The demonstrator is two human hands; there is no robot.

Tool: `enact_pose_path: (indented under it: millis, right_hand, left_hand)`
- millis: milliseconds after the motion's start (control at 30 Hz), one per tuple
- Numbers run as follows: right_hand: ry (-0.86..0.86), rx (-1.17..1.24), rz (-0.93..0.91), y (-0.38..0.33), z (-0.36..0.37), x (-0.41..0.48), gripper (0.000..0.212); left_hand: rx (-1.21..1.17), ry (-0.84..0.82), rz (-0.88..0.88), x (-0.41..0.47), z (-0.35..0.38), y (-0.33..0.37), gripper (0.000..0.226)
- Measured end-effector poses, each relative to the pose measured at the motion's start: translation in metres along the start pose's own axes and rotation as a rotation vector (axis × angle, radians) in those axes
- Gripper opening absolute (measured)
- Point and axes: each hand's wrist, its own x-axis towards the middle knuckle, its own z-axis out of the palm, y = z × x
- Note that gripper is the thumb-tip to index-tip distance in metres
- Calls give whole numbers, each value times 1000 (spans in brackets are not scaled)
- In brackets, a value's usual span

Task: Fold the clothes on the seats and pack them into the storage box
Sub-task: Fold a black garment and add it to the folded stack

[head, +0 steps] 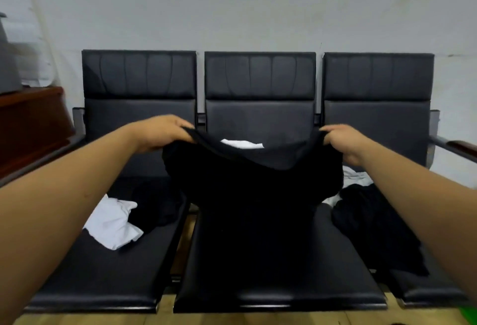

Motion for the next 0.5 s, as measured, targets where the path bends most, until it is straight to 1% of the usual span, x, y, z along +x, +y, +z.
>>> enact_pose_path:
  millis: [33,100,133,200,233,267,300,333,367,400,433,467,500]
  right_hand:
    - [-64,-69,44,16,4,-7,34]
    - [-192,-188,144,46,8,-18,32]
    - [-290,-224,211,57,9,-24,33]
    - [-537,-286,352,78,10,-34,37]
    - [-615,-301,410,87,11,-36,41]
    - [-636,-286,463,98,14,-37,43]
    - [-584,-274,478,110,19,-35,40]
    - [-469,-270,455,122,25,-34,29]
    - [-317,-289,415,137,34,-29,15]
    - [-178,-305,368,148,42,-28,5]
    - [-71,-332,329,162,51,-24,11]
    - [-2,-365,290,171,57,-22,20]
    - [31,-396,281,179,63,-20,26]
  left_hand:
    - [11,-101,-56,-4,12,-13,30]
    - [5,-313,-183,-9,35,-37,19]
    - [16,-450,-247,-11,46,-47,15]
    - [55,-726,-385,-12,66,-69,33]
    - [76,-812,-453,-11,75,-81,39]
    - [103,-840,-501,-10,85,-93,39]
    - [131,-801,-515,-8,95,-106,34]
    - [160,-707,-496,-5,104,-119,27]
    - [170,-578,-466,1,115,-135,18]
    - [168,-426,-429,5,123,-149,12]
    - [157,-275,-399,11,134,-164,8]
    - [144,-117,-377,14,141,-175,8]
    - [127,16,-378,17,148,-186,9]
